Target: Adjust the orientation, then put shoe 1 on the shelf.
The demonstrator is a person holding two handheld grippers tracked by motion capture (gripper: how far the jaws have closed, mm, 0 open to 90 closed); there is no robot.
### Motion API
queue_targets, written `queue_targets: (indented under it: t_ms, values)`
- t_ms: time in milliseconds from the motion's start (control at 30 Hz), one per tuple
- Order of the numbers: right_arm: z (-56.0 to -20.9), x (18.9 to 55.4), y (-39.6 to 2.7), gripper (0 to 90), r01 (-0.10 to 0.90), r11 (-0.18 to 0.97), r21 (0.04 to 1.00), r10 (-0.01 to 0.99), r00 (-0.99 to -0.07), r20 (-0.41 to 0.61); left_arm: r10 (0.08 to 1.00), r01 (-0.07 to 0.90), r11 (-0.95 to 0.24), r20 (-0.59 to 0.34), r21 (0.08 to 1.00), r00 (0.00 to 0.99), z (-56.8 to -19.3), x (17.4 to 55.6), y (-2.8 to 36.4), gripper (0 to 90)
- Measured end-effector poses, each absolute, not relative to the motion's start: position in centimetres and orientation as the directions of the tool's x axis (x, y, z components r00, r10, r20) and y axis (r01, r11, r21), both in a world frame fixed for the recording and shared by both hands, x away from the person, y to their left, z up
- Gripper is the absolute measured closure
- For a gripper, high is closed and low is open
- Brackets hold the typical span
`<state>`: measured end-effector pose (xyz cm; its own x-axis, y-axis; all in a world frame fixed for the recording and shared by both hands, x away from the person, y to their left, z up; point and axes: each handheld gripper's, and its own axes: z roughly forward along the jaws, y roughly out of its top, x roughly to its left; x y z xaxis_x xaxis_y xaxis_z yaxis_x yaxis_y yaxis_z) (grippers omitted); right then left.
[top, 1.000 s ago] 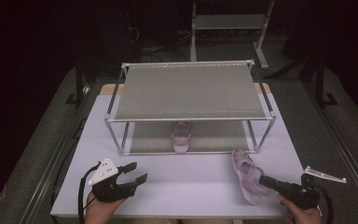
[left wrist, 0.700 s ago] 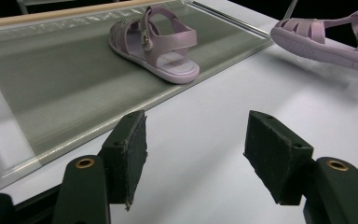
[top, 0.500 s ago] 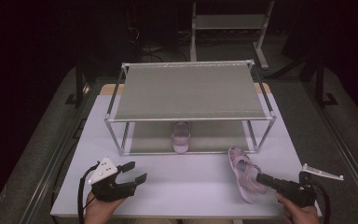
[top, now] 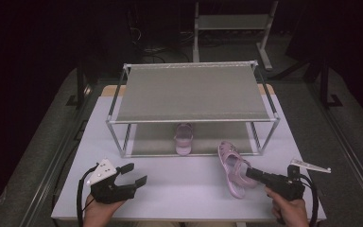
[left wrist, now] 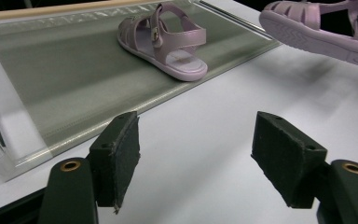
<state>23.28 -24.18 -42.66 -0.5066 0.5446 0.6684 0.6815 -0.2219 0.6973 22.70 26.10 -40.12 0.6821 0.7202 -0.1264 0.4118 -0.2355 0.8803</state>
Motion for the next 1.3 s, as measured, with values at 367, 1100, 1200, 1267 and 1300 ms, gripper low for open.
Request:
queue_targets:
  t_ms: [367, 1100, 1200, 1267, 1300]
  values:
    - [-42.4, 25.1, -22.1, 83.4, 0.674, -0.222, 0.704, 0.545, -0.513, 0.663, 0.721, 0.415, -0.225, -0.135, 0.881, 0.679, -40.1, 22.7, 26.2, 29.6]
    - [-42.3, 28.1, -19.1, 83.3, 0.656, -0.219, 0.722, 0.569, -0.515, 0.641, 0.738, 0.443, -0.197, -0.165, 0.875, 0.654, -40.3, 23.4, 27.2, 23.7]
    - [-42.3, 28.5, -18.7, 83.3, 0.651, -0.22, 0.726, 0.574, -0.516, 0.636, 0.738, 0.44, -0.202, -0.159, 0.875, 0.655, -40.2, 23.4, 27.3, 23.5]
    - [-42.4, 28.7, -18.6, 83.3, 0.65, -0.226, 0.726, 0.577, -0.511, 0.637, 0.738, 0.441, -0.201, -0.161, 0.875, 0.656, -40.2, 23.5, 27.3, 23.2]
    - [-42.4, 28.9, -18.5, 83.3, 0.65, -0.225, 0.725, 0.582, -0.508, 0.636, 0.738, 0.441, -0.201, -0.161, 0.875, 0.655, -40.3, 23.4, 27.2, 23.2]
